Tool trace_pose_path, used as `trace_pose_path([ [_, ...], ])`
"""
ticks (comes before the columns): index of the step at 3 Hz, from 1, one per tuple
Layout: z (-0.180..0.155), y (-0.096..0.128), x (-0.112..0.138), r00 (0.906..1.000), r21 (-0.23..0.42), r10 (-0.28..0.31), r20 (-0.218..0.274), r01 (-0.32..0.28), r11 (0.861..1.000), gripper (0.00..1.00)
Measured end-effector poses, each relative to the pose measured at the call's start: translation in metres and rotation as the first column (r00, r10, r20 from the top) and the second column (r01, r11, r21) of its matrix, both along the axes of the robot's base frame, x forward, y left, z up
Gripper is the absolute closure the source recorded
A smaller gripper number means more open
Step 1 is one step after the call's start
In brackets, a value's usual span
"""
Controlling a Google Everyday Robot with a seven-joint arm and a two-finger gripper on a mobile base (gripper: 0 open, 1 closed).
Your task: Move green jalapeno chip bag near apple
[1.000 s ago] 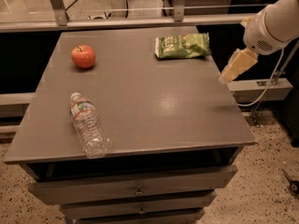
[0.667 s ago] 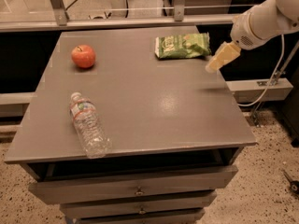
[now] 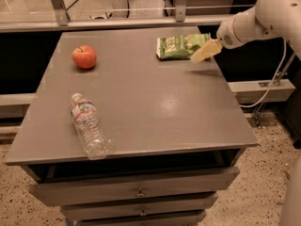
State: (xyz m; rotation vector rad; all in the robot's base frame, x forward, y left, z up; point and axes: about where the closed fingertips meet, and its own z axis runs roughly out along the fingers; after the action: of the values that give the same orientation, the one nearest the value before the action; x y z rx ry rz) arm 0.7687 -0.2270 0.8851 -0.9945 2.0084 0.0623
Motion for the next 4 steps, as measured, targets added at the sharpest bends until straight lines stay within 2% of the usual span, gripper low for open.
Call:
trace_pose_path([
  [1, -0.015, 0.005, 0.022, 0.9994, 0.043, -0.027, -0.022, 0.028, 0.999, 0.16],
  [3, -0.026, 0.014, 0.032, 0.9978, 0.093, -0.037, -0.056, 0.042, 0.995, 0.63],
  [4, -0.007, 0.023, 0.027, 0.9993, 0.089, -0.024, -0.027, 0.027, 0.996, 0.86],
])
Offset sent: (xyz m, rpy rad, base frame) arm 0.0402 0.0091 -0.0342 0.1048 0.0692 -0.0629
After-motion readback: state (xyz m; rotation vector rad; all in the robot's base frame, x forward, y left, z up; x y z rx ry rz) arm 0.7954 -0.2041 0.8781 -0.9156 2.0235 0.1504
